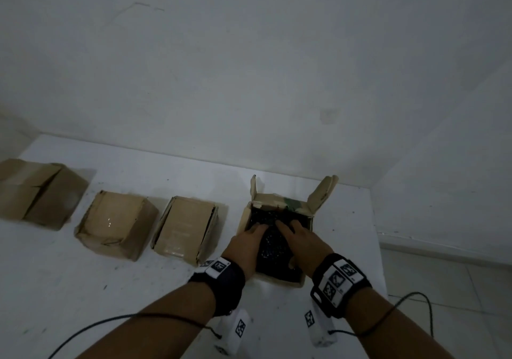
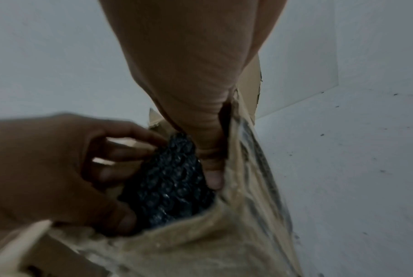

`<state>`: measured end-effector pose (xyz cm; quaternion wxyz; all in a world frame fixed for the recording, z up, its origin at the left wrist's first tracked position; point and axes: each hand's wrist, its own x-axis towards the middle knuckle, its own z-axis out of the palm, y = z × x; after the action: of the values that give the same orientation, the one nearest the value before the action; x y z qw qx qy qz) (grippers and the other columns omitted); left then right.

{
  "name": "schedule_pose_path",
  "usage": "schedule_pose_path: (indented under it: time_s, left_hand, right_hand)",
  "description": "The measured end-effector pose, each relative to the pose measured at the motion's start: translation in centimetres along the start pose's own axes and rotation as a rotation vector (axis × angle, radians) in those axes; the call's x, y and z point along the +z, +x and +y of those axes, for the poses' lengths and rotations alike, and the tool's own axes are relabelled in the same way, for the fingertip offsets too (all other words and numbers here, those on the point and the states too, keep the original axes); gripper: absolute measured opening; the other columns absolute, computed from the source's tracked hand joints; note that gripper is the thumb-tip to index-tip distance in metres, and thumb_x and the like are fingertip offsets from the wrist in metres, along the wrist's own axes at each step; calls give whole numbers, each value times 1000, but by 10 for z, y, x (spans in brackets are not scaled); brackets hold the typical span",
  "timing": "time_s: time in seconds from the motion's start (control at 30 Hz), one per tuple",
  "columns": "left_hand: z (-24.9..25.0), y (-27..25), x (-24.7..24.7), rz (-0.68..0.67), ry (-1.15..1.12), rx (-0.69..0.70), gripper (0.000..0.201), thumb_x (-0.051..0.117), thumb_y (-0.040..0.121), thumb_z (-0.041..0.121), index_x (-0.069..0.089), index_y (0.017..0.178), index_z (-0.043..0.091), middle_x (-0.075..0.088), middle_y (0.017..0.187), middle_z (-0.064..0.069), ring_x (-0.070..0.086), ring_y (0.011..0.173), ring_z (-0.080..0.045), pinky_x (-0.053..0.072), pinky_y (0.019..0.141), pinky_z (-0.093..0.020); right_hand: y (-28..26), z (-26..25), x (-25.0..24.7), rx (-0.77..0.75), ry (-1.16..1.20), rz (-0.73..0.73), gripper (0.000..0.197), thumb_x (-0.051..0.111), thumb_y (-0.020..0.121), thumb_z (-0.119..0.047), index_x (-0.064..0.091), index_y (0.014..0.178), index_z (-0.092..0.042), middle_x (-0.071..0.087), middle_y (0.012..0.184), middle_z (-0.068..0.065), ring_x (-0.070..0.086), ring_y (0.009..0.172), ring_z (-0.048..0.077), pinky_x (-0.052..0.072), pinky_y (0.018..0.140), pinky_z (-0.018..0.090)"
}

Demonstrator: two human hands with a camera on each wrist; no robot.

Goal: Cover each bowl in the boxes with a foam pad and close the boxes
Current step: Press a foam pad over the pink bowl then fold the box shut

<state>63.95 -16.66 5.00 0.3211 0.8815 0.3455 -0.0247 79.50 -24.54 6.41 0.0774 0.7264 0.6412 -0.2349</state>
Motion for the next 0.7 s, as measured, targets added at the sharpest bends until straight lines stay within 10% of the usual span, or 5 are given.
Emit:
schedule_pose_path:
  time_s: [0.3,0.7]
  left_hand:
    - [8,30,-22,-214,117,36,110,81,66,5,14,153,11,30,155,-12,39,136,-28,31,109,-29]
    - [0,36,-20,-212,64,-3,81,81,64,4,44,136,12,58,130,-14,58,117,-32,47,97,-36]
  right_hand:
    - [9,-5,-14,48,-100,-48,92,66,83,-11,3,150,-6,39,136,27,56,110,39,49,88,47]
    - [26,6,-7,35,141,-39,77,69,78,-22,28,143,-15,39,135,17,49,119,34,46,97,39]
